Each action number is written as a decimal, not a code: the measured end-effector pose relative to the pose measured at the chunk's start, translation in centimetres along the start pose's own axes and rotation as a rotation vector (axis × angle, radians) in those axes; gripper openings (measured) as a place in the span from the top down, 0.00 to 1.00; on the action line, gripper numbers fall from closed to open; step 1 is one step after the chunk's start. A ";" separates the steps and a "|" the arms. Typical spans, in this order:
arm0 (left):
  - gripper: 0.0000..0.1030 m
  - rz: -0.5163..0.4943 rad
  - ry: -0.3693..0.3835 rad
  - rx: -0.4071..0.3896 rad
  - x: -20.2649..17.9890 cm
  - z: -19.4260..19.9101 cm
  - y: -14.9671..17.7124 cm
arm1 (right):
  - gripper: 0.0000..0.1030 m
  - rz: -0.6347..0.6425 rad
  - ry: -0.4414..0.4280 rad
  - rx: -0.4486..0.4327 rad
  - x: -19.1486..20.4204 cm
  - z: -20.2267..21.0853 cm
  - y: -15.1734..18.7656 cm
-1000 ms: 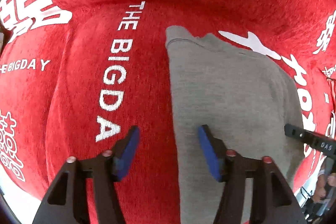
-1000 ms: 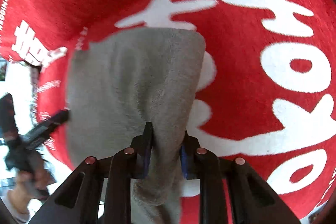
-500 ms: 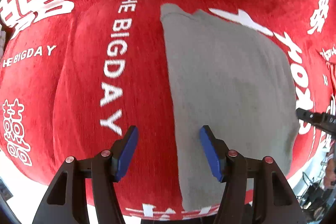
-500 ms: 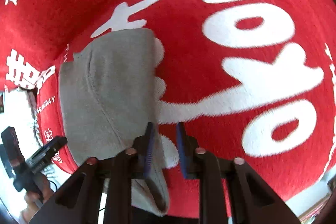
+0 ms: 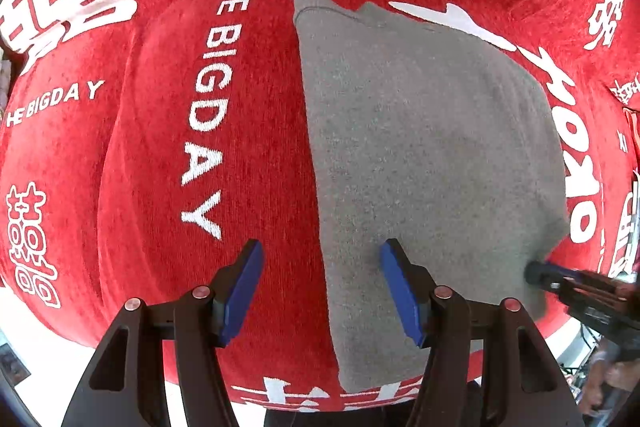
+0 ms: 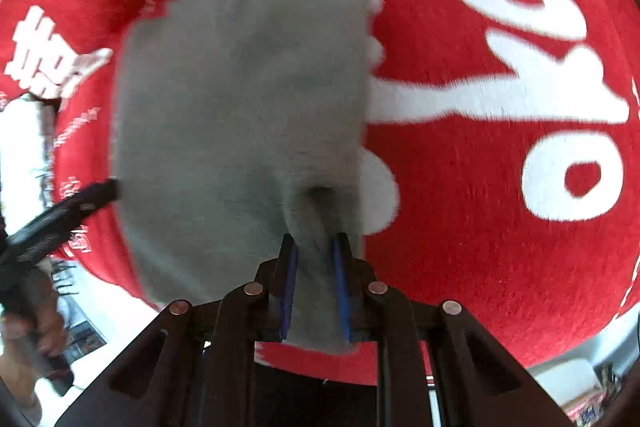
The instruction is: Fold small clothes
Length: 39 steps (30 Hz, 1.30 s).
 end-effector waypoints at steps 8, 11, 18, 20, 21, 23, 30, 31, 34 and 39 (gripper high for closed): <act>0.39 0.000 0.004 0.005 -0.2 0.0 0.1 | 0.80 -0.074 -0.035 0.034 -1.4 -0.5 0.8; 0.39 -0.009 0.010 0.008 -0.5 0.1 0.2 | 0.80 -0.171 -0.087 0.061 -2.6 -0.5 1.4; 0.39 -0.035 -0.005 -0.001 -1.2 0.5 0.5 | 0.78 -0.207 -0.091 0.053 -4.0 1.1 1.8; 0.39 -0.041 -0.003 -0.009 -1.5 0.7 0.5 | 0.78 -0.216 -0.095 0.042 -4.0 1.5 1.7; 0.39 -0.042 0.004 -0.007 -1.7 0.8 0.5 | 0.78 -0.221 -0.097 0.035 -4.1 1.7 1.7; 0.39 -0.051 0.010 0.006 -2.1 0.7 0.6 | 0.78 -0.228 -0.101 0.023 -4.5 2.3 1.7; 0.08 -0.059 -0.006 0.000 -2.2 1.1 0.7 | 0.77 -0.193 -0.073 -0.005 -4.0 3.8 1.0; 0.00 -0.056 -0.027 -0.018 -2.0 1.4 0.5 | 0.77 -0.172 -0.058 -0.015 -3.6 4.0 0.6; 0.00 -0.071 -0.075 -0.045 -1.7 2.0 0.3 | 0.77 -0.119 -0.024 -0.046 -2.6 4.9 -0.2; 0.00 -0.013 -0.086 -0.089 -0.8 2.9 -0.5 | 0.45 -0.056 0.051 -0.091 -1.4 6.2 -1.5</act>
Point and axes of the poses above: each gripper's, at about its wrist camera, not at the fingertips, and z roughly against the way its jaws point, x to its left, y to its underside, the point moved 8 cm from there along -z, roughly the way its jaws point, and after that the axes turned 7 degrees about y, right-handed, at the moved point
